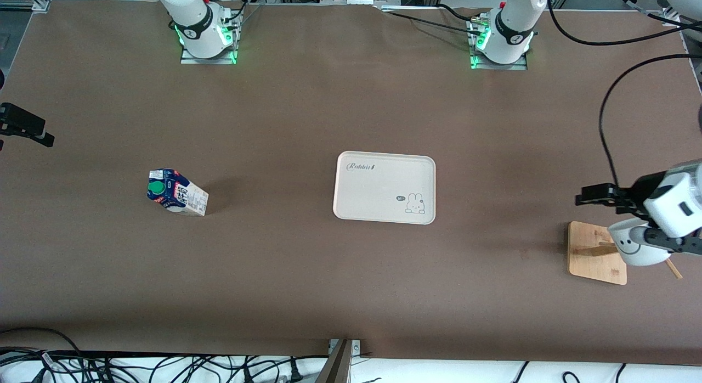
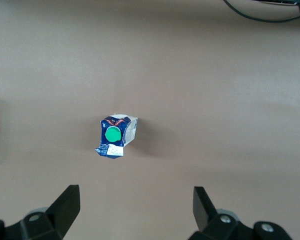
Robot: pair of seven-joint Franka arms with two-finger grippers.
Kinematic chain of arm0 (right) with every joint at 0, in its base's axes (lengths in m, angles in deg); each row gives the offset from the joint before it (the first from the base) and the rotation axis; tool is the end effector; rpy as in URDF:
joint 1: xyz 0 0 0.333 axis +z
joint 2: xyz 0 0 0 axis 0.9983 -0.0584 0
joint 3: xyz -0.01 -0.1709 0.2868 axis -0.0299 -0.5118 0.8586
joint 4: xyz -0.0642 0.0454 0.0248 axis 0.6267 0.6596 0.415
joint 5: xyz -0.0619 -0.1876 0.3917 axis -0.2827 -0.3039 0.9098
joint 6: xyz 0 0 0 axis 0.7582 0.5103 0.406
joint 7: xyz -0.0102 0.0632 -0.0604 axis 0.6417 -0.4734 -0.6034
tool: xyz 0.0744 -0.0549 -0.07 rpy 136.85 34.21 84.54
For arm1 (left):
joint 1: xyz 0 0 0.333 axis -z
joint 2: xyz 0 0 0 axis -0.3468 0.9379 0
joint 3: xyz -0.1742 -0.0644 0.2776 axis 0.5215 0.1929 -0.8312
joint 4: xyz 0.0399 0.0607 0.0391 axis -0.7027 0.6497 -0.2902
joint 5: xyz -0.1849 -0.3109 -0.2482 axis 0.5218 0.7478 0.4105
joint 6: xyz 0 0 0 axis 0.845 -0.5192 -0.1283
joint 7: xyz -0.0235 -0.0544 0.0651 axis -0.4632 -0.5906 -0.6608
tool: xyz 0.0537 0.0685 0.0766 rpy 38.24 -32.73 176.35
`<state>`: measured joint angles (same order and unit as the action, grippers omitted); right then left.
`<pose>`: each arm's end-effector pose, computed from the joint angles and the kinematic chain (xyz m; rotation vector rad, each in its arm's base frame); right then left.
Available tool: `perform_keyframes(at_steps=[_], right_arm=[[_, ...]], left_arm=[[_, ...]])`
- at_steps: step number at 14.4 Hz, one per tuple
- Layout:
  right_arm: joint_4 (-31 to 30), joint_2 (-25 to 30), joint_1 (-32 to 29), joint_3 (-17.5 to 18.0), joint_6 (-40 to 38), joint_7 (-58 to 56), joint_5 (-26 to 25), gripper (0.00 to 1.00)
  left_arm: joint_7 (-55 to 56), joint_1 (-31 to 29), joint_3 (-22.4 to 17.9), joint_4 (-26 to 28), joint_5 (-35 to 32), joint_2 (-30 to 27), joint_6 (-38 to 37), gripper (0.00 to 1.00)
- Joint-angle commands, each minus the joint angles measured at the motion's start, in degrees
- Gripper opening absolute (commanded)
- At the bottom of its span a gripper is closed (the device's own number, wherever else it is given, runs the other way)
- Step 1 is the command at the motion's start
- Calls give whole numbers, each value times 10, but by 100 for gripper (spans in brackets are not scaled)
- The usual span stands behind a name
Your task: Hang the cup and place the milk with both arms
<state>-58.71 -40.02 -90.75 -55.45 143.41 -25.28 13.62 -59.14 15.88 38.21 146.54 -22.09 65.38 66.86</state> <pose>0.6509 -0.0567 0.6426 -3.1093 -0.1442 -0.0711 0.7490 -0.0163 0.5139 2.9831 -0.1856 -0.2038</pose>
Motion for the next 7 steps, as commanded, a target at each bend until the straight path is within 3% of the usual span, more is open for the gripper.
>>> perform_keyframes(at_steps=[1,5,7], right_arm=[[-45,33,-19,25,23,2,-16,100],[-37,28,-11,27,9,1,-44,100],[-47,33,-12,27,12,4,-40,100]], left_arm=[[47,26,-3,79,-28,-65,1,100],[67,33,-3,163,-31,-130,17,100],[65,35,-9,264,-31,-193,78,100]])
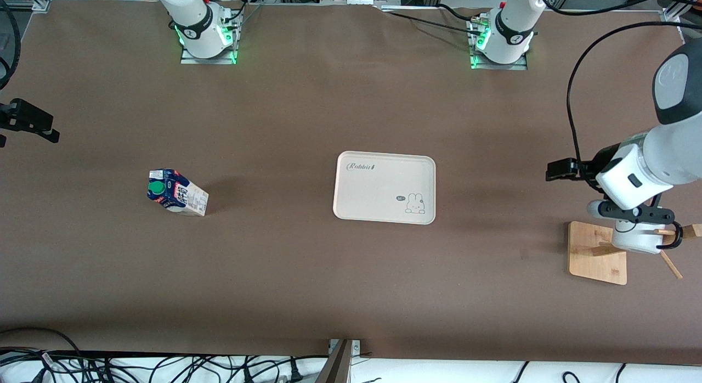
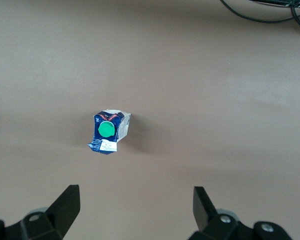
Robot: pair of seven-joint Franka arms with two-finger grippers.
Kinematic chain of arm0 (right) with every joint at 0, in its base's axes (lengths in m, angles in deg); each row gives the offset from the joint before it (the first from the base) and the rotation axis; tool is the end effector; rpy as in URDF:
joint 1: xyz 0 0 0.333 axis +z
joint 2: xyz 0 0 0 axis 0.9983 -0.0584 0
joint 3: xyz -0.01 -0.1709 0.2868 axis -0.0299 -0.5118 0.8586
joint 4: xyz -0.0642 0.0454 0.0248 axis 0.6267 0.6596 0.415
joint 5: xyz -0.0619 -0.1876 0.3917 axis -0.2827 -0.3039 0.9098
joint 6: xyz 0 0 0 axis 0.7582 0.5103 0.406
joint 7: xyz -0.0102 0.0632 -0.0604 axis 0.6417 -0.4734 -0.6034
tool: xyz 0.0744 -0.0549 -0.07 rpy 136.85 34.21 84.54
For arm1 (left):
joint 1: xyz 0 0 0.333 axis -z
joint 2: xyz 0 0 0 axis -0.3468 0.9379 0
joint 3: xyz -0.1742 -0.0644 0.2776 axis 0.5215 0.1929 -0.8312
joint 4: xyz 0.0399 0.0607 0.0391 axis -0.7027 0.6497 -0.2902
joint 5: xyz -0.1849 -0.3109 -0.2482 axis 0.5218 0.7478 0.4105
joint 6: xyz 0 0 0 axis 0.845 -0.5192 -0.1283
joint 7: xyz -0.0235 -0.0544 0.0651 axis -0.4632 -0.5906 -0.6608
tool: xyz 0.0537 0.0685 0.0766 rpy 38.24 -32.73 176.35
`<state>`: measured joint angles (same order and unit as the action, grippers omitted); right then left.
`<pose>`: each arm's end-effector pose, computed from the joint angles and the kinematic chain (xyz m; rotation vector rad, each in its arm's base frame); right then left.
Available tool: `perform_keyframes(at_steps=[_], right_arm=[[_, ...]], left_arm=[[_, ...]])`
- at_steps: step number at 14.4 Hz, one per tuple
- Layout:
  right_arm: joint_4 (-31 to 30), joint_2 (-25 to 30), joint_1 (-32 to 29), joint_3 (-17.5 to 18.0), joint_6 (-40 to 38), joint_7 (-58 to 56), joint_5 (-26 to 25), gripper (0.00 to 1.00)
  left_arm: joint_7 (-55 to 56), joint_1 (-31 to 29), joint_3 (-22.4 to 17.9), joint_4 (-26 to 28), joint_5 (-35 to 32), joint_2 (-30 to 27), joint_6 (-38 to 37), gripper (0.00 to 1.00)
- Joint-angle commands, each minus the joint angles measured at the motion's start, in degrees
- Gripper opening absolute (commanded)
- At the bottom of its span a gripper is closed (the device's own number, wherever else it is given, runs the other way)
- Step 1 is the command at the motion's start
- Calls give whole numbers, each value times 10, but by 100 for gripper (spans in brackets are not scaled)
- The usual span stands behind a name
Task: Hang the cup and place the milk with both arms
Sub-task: 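Open the left gripper and raise it away from the hung mug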
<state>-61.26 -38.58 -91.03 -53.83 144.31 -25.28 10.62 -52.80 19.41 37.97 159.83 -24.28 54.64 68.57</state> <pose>0.6450 -0.0487 0.6372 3.1176 0.1782 0.0554 0.6980 -0.0605 0.5336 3.0565 -0.1178 -0.2467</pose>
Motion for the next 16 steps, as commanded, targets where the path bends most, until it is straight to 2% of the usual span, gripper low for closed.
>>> perform_keyframes(at_steps=[1,3,4,6,9,12,16], right_arm=[[-25,20,-8,11,7,4,-10,100],[-26,27,4,9,6,3,-13,100],[-30,30,6,7,6,3,-15,100],[-34,33,6,5,0,12,-18,100],[-51,46,6,5,-7,19,-31,100],[-54,46,5,5,-29,19,-38,100],[-54,41,4,5,-35,19,-34,100]], left_arm=[[2,0,-8,190,-9,-122,100,100],[2,17,-26,275,-9,-174,156,100],[3,40,-52,312,-9,-196,177,100],[4,74,-97,350,-10,-219,209,100],[3,79,-106,340,-69,-216,223,100],[-5,78,-131,277,-61,-181,221,100],[-4,76,-127,262,-36,-179,194,100]])
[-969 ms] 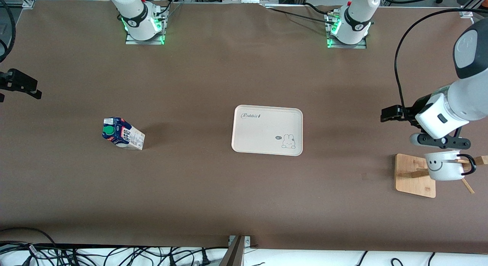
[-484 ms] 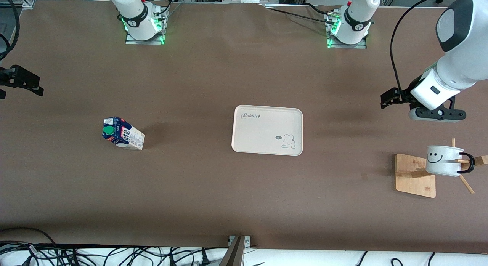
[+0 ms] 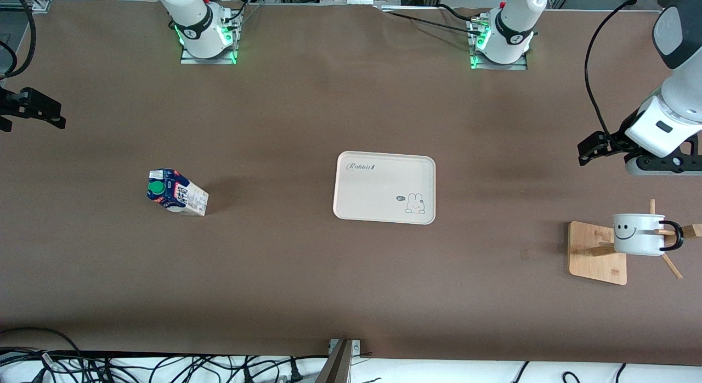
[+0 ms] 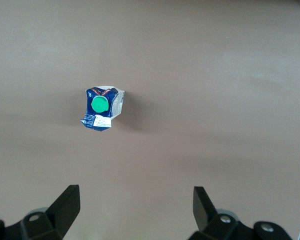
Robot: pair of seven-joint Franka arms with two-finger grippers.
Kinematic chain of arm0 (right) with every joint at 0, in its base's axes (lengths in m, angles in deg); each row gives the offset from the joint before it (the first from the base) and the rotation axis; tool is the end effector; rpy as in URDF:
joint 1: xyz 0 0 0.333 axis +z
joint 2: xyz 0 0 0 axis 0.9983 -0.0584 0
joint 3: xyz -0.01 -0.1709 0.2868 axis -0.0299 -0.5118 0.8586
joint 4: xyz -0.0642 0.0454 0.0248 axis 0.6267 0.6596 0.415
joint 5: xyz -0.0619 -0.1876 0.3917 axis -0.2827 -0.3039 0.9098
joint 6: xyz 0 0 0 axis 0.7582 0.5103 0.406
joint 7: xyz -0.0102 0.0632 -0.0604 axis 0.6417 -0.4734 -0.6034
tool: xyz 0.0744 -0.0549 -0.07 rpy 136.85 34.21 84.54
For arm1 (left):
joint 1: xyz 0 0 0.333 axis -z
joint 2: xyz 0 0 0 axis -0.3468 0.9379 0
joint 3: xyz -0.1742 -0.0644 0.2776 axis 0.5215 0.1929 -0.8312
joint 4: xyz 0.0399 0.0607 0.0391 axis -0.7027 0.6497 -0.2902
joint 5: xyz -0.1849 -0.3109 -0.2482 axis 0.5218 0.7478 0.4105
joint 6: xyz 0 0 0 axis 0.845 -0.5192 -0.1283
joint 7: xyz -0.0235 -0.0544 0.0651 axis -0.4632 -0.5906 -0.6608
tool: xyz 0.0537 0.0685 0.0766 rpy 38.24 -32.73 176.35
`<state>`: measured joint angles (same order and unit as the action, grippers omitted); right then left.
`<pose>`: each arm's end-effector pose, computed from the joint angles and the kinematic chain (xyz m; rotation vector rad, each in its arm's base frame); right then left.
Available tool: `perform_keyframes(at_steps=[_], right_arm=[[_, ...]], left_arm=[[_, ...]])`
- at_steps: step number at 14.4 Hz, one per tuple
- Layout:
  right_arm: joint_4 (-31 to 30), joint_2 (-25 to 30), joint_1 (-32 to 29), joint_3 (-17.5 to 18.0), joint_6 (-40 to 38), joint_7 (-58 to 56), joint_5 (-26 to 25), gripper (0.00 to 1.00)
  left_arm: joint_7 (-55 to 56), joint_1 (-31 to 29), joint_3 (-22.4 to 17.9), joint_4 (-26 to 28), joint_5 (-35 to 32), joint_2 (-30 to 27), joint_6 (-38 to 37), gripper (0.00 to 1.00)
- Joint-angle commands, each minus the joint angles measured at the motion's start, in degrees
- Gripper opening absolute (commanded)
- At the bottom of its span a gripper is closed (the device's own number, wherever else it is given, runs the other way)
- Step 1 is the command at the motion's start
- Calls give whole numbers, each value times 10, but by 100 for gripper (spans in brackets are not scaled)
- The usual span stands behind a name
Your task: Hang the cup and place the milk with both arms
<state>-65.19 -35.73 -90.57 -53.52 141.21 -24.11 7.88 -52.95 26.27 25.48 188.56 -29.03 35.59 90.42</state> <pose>0.6226 -0.0446 0.6288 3.0798 0.1625 -0.0649 0.6248 0.0028 0.5240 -3.0975 -0.0036 -0.0837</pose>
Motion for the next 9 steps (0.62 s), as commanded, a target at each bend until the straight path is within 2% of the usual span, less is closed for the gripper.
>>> perform_keyframes(at_steps=[1,4,9], right_arm=[[-14,12,0,3,-4,8,-1,100],[-9,5,-1,3,-4,28,26,100],[-6,1,1,4,-3,102,39,100]], left_arm=[[-1,4,4,-36,28,13,-28,100],[3,-25,38,-63,33,14,-51,100],[9,-33,42,-59,42,12,-69,100]])
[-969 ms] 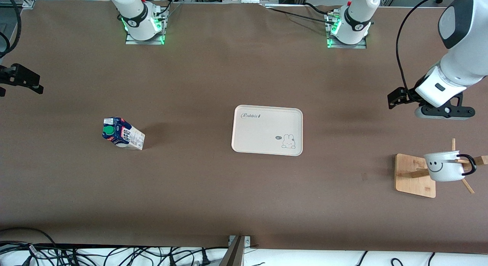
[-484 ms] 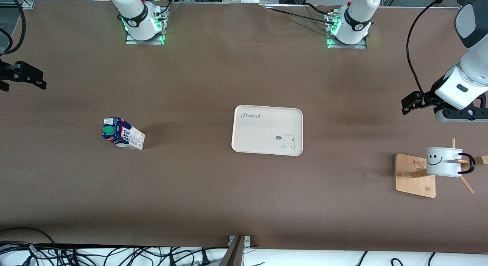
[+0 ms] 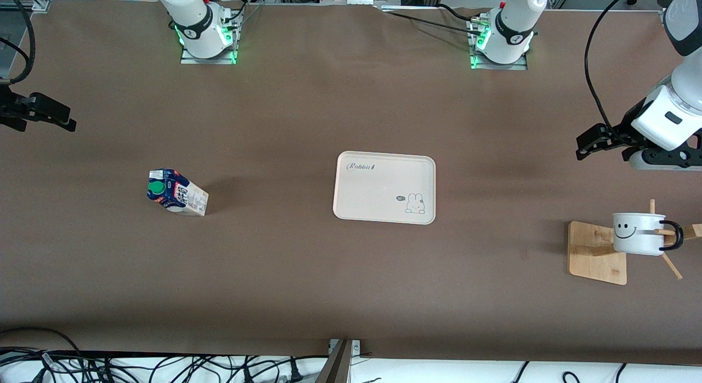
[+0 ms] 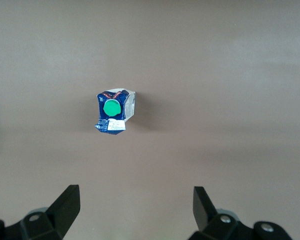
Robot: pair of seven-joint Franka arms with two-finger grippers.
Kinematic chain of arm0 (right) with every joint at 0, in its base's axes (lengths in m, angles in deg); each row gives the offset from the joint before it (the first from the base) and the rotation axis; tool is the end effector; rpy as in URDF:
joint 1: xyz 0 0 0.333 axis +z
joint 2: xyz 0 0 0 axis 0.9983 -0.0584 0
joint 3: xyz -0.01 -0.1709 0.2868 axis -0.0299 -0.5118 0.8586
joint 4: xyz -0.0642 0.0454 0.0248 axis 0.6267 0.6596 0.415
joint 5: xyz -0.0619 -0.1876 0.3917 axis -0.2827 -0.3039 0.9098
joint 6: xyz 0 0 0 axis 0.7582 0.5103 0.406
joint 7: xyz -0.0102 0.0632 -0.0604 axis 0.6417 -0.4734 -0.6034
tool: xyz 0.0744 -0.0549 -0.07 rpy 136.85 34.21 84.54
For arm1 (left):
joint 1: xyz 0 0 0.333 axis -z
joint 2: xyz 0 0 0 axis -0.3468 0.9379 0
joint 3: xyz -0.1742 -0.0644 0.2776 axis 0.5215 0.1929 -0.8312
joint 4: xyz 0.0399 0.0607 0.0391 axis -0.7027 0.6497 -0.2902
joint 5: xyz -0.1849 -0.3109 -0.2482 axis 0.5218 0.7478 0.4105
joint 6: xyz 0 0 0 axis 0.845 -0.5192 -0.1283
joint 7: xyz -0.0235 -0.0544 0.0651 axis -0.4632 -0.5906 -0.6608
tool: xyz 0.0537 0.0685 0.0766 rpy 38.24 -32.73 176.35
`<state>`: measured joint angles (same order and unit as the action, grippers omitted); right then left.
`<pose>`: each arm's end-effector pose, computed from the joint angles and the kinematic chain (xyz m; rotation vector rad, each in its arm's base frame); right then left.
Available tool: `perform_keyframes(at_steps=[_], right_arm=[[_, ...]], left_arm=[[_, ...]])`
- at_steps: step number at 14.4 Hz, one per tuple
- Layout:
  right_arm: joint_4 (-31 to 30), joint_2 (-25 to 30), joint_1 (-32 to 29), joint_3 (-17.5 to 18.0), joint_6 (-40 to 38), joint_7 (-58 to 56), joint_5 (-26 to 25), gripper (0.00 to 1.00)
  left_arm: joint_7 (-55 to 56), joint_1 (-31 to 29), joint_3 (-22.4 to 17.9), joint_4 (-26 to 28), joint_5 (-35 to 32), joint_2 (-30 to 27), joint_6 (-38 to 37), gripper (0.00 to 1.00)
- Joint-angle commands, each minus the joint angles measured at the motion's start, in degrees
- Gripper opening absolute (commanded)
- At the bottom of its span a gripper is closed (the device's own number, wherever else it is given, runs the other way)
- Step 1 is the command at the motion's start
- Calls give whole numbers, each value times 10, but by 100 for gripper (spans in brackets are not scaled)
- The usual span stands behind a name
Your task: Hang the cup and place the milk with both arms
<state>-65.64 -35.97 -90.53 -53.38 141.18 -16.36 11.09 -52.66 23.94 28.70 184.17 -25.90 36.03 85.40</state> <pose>0.6240 -0.0360 0.6219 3.1376 -0.0390 -0.0755 0.6261 -0.0114 0.5516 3.1297 0.0097 0.0544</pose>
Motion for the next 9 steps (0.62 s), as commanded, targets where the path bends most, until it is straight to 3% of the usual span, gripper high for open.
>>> perform_keyframes(at_steps=[1,9], right_arm=[[-2,4,0,3,-3,24,7,100],[-3,4,0,2,0,17,-8,100]], left_arm=[[7,-9,9,-15,14,7,-20,100],[6,-6,9,-19,10,8,-42,100]])
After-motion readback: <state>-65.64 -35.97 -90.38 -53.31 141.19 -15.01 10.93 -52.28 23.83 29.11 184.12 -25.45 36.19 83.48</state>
